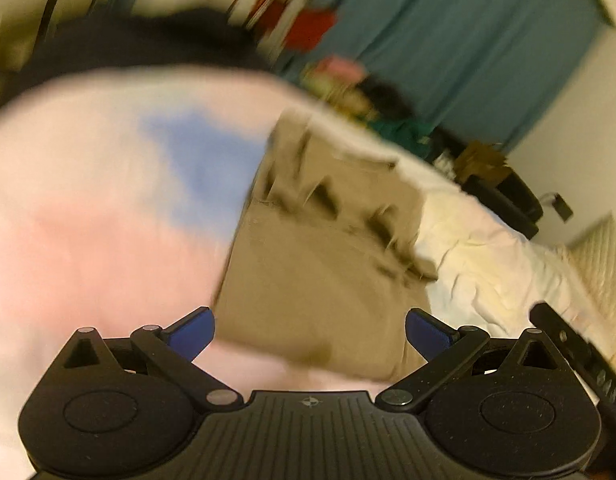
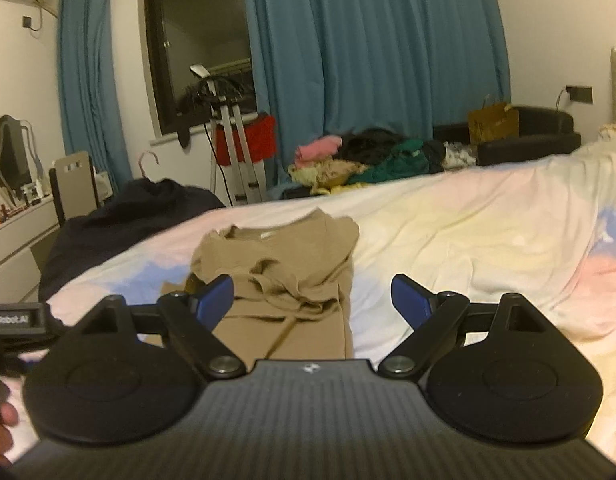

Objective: Fold clothes

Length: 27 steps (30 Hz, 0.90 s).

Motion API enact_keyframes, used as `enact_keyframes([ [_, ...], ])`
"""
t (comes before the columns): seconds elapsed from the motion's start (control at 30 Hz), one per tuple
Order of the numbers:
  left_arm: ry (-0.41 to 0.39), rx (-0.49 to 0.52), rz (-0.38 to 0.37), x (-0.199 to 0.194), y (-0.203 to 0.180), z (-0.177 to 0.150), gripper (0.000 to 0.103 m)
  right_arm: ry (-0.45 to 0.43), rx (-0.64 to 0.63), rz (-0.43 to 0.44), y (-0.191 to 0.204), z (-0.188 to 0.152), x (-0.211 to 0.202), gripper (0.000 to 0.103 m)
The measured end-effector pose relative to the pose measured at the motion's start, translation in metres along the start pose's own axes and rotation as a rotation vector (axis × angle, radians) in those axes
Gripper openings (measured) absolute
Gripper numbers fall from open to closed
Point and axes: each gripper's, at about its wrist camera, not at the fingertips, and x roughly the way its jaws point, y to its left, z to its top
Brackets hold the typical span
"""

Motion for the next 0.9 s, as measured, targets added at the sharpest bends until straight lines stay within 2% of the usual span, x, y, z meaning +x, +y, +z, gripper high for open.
enact_keyframes([
  [0.13,0.129,-0.218,-0.141,0.033,0.033,-0.001,0.102,0.028,0.023,-0.028,-0.002,-0.004,0.005,0.087],
  [0.3,0.136,-0.285,-0.148,0.069,0.045,0.002,0.099,0.073,0.101,-0.038,-0.012,-0.010,0.016,0.087],
  [0.4,0.061,-0.233,-0.149,0.068,0.039,0.006,0.092,0.101,0.155,-0.044,-0.019,-0.014,0.023,0.087],
  [0.47,-0.008,-0.221,-0.211,0.057,0.037,0.006,0.086,0.120,0.191,-0.047,-0.024,-0.017,0.028,0.087],
  [0.53,-0.065,-0.230,-0.281,0.047,0.037,0.005,0.085,0.138,0.227,-0.051,-0.029,-0.020,0.032,0.087],
  [0.63,-0.048,-0.274,-0.278,0.052,0.042,0.001,0.084,0.171,0.292,-0.046,-0.036,-0.025,0.039,0.087],
  [0.7,0.017,-0.303,-0.214,0.067,0.048,-0.002,0.078,0.198,0.336,-0.031,-0.041,-0.028,0.043,0.087],
  [0.77,0.013,-0.294,-0.198,0.069,0.048,-0.002,0.071,0.231,0.403,0.003,-0.044,-0.035,0.046,0.087],
  [0.8,0.007,-0.287,-0.193,0.069,0.047,-0.002,0.070,0.248,0.439,0.023,-0.046,-0.039,0.048,0.088],
  [0.9,-0.011,-0.267,-0.177,0.069,0.045,-0.002,0.057,0.332,0.625,0.185,-0.044,-0.059,0.058,0.089],
])
